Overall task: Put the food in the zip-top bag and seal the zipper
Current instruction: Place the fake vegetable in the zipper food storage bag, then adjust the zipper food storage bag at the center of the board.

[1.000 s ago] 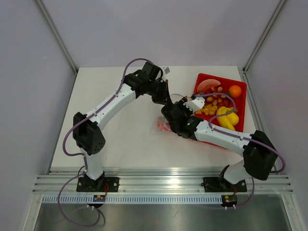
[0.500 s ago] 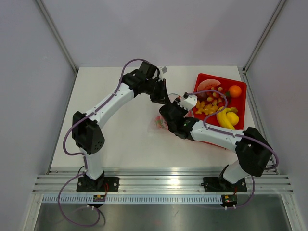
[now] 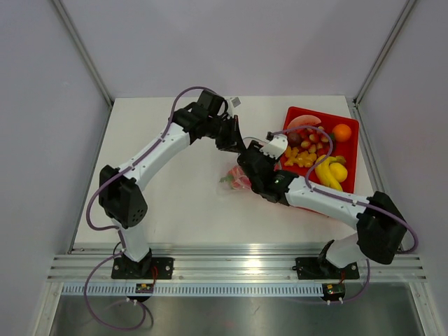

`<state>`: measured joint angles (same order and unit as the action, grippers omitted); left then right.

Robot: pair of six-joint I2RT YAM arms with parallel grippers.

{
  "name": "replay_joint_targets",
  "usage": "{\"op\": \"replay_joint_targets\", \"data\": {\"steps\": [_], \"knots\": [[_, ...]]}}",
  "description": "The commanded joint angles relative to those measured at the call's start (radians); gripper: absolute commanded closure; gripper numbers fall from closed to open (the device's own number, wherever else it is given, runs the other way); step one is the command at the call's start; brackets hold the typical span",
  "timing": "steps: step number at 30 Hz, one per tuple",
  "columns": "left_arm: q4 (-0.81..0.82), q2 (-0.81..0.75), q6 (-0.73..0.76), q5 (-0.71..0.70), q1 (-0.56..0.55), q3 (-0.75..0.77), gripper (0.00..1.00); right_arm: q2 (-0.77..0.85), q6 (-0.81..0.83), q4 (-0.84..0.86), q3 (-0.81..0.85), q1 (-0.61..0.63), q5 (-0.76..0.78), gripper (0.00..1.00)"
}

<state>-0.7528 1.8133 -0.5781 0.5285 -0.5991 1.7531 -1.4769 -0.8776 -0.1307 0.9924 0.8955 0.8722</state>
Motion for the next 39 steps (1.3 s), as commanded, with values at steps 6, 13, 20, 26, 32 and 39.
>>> {"op": "replay_joint_targets", "data": {"steps": [6, 13, 20, 26, 32, 39], "knots": [[0.089, -0.051, -0.019, 0.028, 0.007, -0.012, 1.0, 0.201, 0.135, -0.211, 0.121, 0.008, -0.243, 0.34], [0.098, -0.049, -0.022, 0.033, 0.009, -0.02, 1.0, 0.352, -0.001, -0.424, 0.069, -0.015, -0.18, 0.31], [0.102, -0.054, -0.019, 0.034, 0.01, -0.035, 1.0, 0.411, 0.014, -0.512, 0.0, -0.156, -0.258, 0.2], [0.102, -0.062, -0.019, 0.031, 0.016, -0.04, 1.0, 0.32, 0.081, -0.408, -0.052, -0.273, -0.536, 0.33], [0.073, -0.074, -0.003, -0.002, 0.032, -0.035, 1.0, 0.205, 0.164, -0.371, 0.09, -0.273, -0.656, 1.0], [-0.042, -0.12, 0.058, -0.139, 0.051, 0.055, 1.0, 0.213, 0.252, -0.391, 0.353, -0.271, -0.702, 1.0]]}}
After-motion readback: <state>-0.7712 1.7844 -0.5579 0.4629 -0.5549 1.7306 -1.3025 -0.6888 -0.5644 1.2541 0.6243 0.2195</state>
